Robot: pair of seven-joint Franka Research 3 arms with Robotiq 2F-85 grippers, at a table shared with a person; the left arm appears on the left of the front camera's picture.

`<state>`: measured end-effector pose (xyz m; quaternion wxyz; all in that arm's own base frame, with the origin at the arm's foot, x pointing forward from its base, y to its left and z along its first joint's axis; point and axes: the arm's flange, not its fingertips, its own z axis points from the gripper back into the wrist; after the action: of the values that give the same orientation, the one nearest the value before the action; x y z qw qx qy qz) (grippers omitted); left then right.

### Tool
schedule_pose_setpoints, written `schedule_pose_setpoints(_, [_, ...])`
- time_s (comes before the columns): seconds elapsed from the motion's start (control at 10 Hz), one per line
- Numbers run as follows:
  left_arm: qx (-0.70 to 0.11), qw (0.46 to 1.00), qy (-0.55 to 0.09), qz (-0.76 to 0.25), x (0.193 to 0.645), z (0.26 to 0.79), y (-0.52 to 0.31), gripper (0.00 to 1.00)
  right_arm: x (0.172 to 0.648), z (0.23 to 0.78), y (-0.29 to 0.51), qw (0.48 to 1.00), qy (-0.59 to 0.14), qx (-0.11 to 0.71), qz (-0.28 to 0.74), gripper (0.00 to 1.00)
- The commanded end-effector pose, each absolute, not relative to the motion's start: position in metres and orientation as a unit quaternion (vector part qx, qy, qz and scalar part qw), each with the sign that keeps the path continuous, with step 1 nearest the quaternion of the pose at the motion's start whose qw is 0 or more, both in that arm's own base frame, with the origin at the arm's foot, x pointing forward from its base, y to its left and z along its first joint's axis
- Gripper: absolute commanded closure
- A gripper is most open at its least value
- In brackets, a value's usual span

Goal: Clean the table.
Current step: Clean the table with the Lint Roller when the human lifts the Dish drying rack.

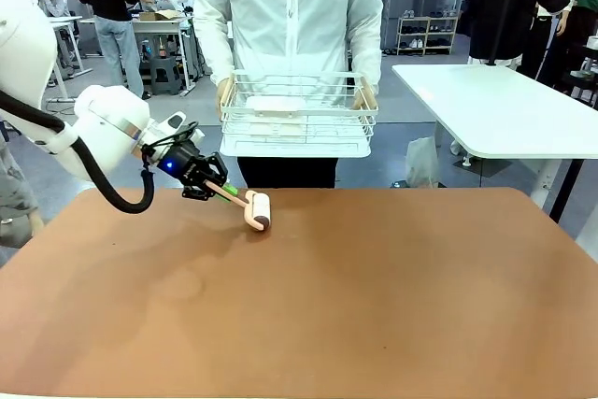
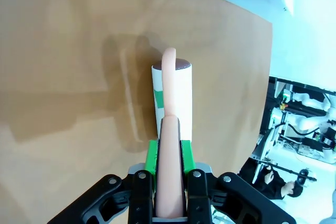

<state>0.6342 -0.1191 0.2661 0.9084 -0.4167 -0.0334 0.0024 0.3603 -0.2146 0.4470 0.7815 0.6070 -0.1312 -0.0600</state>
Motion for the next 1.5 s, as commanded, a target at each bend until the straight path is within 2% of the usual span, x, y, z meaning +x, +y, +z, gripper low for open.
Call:
schedule_pose_setpoints(0.0, [-0.376,0.926,0.017,-0.026,0.590,0.220,-0.143,0.79,0.359,0.449,-0.215,0.780,-0.135,0.609,-0.058,0.00])
schedule_pose_setpoints(0.3, [-0.391,0.920,-0.032,-0.017,0.588,0.257,-0.146,0.79,0.359,0.449,-0.215,0.780,-0.135,0.609,-0.058,0.00])
schedule_pose_setpoints(1.0, [-0.395,0.913,-0.089,-0.042,0.581,0.373,-0.129,0.79,0.359,0.449,-0.215,0.780,-0.135,0.609,-0.058,0.00])
schedule_pose_setpoints(1.2, [-0.345,0.934,-0.076,-0.050,0.575,0.409,-0.108,0.79,0.359,0.449,-0.215,0.780,-0.135,0.609,-0.058,0.00])
schedule_pose_setpoints(1.3, [-0.279,0.954,-0.092,-0.060,0.570,0.434,-0.095,0.79,0.359,0.449,-0.215,0.780,-0.135,0.609,-0.058,0.00])
schedule_pose_setpoints(1.4, [-0.249,0.959,-0.120,-0.062,0.558,0.465,-0.079,0.79,0.359,0.449,-0.215,0.780,-0.135,0.609,-0.058,0.00])
